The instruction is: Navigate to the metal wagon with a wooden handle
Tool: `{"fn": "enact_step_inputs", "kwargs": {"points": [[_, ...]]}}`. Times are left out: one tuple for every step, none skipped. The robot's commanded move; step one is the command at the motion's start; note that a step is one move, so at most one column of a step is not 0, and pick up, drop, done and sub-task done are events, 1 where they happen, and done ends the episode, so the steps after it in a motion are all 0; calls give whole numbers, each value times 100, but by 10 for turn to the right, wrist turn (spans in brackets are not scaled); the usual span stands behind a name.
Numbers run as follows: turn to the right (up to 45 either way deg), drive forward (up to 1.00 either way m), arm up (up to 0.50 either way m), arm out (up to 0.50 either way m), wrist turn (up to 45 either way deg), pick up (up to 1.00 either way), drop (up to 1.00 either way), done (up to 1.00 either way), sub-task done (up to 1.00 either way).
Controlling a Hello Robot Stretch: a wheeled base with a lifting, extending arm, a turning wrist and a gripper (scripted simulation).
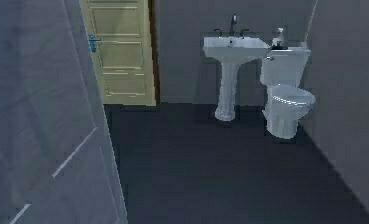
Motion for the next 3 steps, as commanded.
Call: {"fn": "enact_step_inputs", "kwargs": {"points": [[0, 100, 0, 0, 0, 0, 0, 0, 0], [-120, 0, 0, 0, 0, 0, 0, 0, 0], [0, 10, 0, 0, 0, 0, 0, 0, 0]]}}
